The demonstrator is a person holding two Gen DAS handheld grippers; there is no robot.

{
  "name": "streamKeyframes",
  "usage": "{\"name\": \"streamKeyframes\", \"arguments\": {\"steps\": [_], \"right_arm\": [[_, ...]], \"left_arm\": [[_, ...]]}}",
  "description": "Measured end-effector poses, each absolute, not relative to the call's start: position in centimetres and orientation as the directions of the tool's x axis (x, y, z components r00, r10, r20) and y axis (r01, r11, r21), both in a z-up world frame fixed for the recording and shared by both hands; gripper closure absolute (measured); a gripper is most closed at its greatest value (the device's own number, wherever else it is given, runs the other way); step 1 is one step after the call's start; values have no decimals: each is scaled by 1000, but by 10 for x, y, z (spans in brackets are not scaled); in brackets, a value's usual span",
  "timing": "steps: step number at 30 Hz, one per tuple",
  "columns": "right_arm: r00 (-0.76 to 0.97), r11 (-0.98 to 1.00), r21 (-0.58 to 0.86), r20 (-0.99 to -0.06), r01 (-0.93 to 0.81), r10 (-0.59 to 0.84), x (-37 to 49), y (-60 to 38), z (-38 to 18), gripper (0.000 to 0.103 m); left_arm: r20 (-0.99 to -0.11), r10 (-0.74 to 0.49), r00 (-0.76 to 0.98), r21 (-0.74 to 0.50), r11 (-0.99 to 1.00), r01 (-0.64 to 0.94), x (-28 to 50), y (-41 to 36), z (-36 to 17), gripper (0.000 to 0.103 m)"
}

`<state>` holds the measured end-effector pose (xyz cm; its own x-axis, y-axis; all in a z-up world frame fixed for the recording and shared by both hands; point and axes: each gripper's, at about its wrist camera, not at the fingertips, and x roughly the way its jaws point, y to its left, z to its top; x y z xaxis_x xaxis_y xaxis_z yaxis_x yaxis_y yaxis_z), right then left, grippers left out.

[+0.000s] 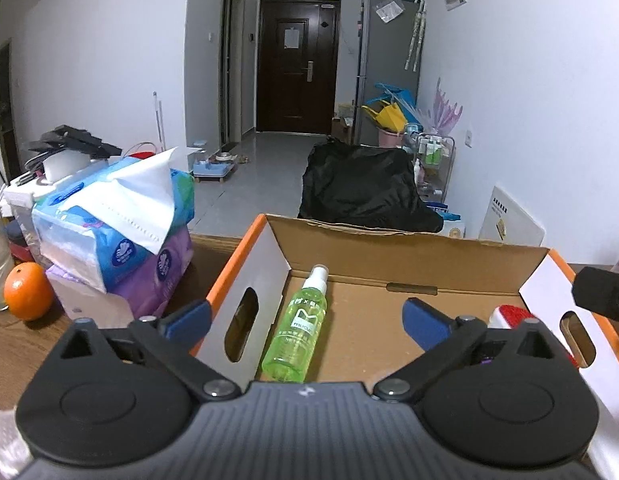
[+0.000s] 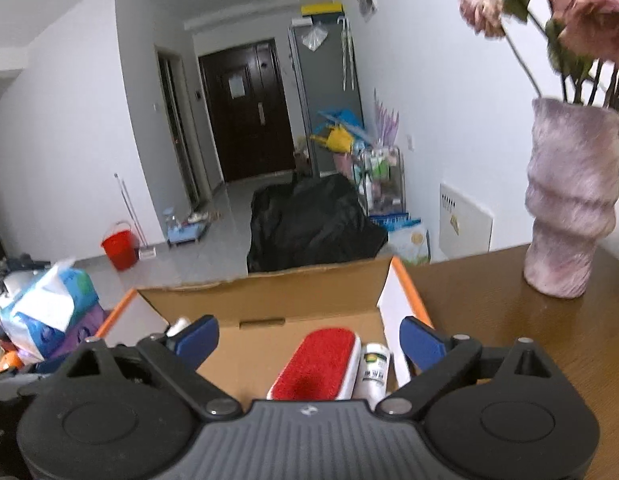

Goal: Organize rigid objects
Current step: 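Lower the tape roll and lint brush into the box and open both tools, then withdraw both tools from the box back over the table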

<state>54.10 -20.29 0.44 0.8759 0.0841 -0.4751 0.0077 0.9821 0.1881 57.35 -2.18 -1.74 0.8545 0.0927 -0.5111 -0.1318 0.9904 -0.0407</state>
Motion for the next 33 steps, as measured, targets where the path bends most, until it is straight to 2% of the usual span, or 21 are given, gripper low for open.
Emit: {"name": "streamKeyframes", "arguments": {"steps": [7,33], "right_arm": [[868,986,168,-488,-5,88,541,-199,3,0],[897,993,102,-432,-53,92,475,-202,16,0]], "left_arm": [[-517,110,849,-38,988,-151,571,-18,-15,0],[-483,134,865,-33,985,-171,498,-6,5,0]]}}
